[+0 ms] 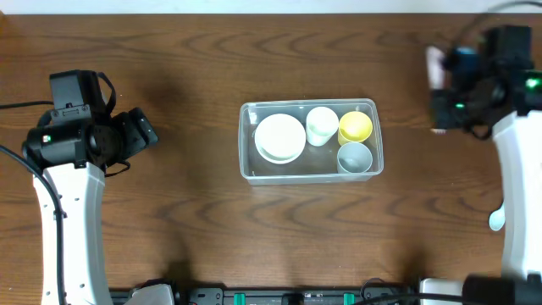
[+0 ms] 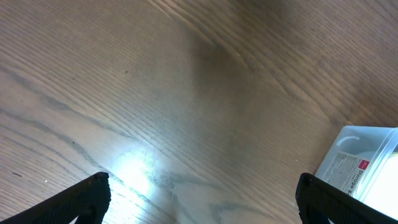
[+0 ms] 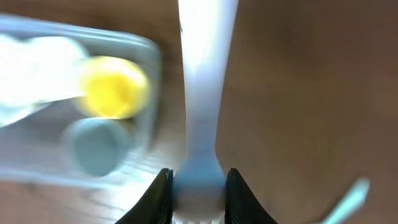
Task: Pack container
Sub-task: 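Carry the white fork into the container's front edge with the right gripper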
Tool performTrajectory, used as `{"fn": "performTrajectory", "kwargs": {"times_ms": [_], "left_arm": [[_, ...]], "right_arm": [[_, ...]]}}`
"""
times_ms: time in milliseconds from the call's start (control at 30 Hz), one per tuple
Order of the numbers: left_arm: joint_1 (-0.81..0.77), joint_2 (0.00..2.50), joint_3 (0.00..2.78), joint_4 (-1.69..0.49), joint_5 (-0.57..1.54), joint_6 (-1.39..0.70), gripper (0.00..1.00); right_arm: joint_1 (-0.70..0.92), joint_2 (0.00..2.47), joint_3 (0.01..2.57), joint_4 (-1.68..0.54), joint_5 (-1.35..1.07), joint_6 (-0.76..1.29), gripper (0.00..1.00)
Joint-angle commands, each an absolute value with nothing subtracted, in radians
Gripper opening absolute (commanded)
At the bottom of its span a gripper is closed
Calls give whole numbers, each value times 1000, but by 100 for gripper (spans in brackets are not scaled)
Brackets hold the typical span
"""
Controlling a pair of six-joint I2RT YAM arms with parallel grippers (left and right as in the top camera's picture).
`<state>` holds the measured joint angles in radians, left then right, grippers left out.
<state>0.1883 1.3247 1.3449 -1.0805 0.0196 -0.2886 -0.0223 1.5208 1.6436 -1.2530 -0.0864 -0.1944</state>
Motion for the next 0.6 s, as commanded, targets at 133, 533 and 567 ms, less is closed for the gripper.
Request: {"fn": "performTrajectory", "kwargs": {"times_ms": [133, 533, 567], "left_arm": [[192, 1325, 1341, -1095, 15, -294, 95], [192, 1325, 1341, -1095, 15, -293, 95], [192, 1325, 1341, -1095, 15, -293, 95]], "right_arm": [[310, 1454, 1669, -1237, -143, -625, 1], [555, 1581, 1538, -1216, -160, -797, 1], [568, 1592, 1517, -1214, -160, -820, 1]]}}
